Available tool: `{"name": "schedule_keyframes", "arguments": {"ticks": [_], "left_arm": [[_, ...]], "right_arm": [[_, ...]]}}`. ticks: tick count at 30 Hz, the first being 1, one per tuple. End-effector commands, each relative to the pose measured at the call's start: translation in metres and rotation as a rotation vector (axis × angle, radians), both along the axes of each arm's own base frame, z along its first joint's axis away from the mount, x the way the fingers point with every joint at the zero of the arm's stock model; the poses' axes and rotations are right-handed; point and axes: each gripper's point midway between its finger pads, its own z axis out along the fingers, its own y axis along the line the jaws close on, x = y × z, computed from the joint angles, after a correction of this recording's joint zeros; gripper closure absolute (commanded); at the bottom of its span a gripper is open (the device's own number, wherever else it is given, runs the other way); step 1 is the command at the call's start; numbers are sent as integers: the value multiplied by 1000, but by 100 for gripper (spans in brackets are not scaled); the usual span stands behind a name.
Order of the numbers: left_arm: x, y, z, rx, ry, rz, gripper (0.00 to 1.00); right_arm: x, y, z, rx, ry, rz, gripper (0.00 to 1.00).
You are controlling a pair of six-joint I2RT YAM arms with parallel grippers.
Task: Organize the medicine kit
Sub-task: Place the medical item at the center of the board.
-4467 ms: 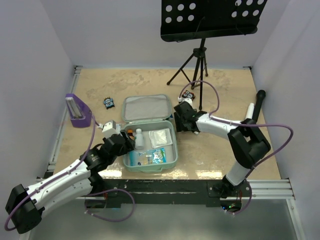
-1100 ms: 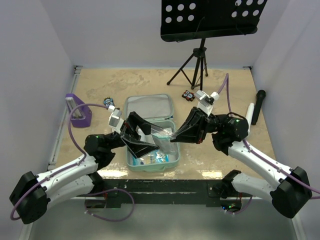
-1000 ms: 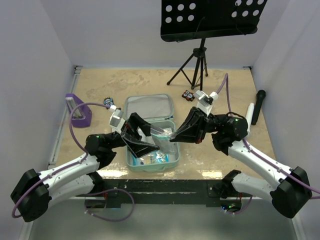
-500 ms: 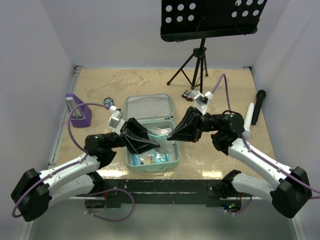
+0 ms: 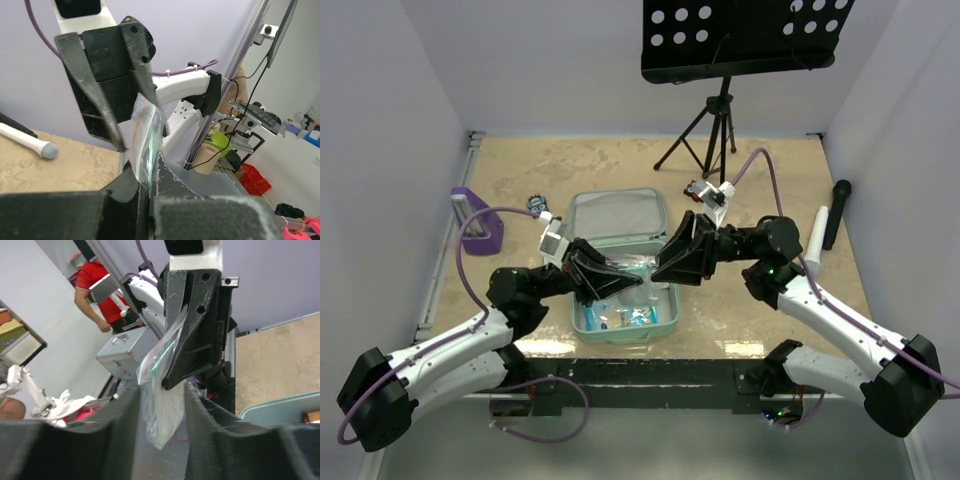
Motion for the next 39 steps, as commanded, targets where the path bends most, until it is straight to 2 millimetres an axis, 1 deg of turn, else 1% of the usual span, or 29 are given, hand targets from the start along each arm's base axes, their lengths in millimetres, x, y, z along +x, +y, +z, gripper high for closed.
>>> {"name": "schedule_keyframes", "arguments": {"ticks": [1, 2, 4, 6, 8, 11, 12, 13, 14, 15, 16, 17, 20, 26, 29, 32, 37, 39], "left_arm": [[10, 5, 3, -3, -15, 84, 100], [13, 6, 1, 11, -2, 105, 100], [22, 10, -7, 49, 21, 172, 100], [31, 16, -15, 94, 53, 254, 100], [42, 27, -26, 130, 96, 352, 100], [60, 48, -45, 182, 195, 511, 100], [68, 57, -55, 208, 242, 577, 100], [77, 66, -64, 230, 292, 647, 100], [84, 77, -82, 291, 359, 719, 99], [91, 87, -90, 321, 407, 787, 99], [94, 96, -106, 382, 456, 838, 98], [99, 106, -116, 428, 505, 899, 98], [107, 131, -138, 530, 619, 1049, 98], [108, 165, -151, 558, 731, 1219, 100], [107, 182, -158, 574, 762, 1304, 100], [107, 191, -167, 608, 773, 1354, 100], [109, 202, -187, 715, 802, 1439, 97], [110, 203, -191, 735, 803, 1454, 94]], "right_arm": [[8, 1, 26, 19, -90, -78, 48], [17, 3, 20, -21, -71, -119, 44], [36, 5, 20, -62, -79, -222, 39], [59, 5, 12, -119, -72, -340, 37], [87, 2, -5, -183, -37, -488, 36], [131, -10, -51, -341, 50, -712, 37], [149, -18, -66, -386, 86, -812, 37], [161, -26, -90, -467, 129, -887, 37], [170, -33, -110, -536, 150, -941, 38], [177, -42, -127, -595, 169, -999, 39], [184, -50, -141, -643, 181, -1053, 39], [187, -55, -154, -684, 187, -1077, 39], [191, -64, -181, -758, 196, -1120, 38], [196, -72, -219, -880, 201, -1142, 37], [196, -75, -230, -915, 206, -1150, 37], [197, -78, -239, -943, 208, -1157, 37], [195, -76, -241, -936, 217, -1142, 38], [194, -75, -241, -932, 216, -1140, 38]]}}
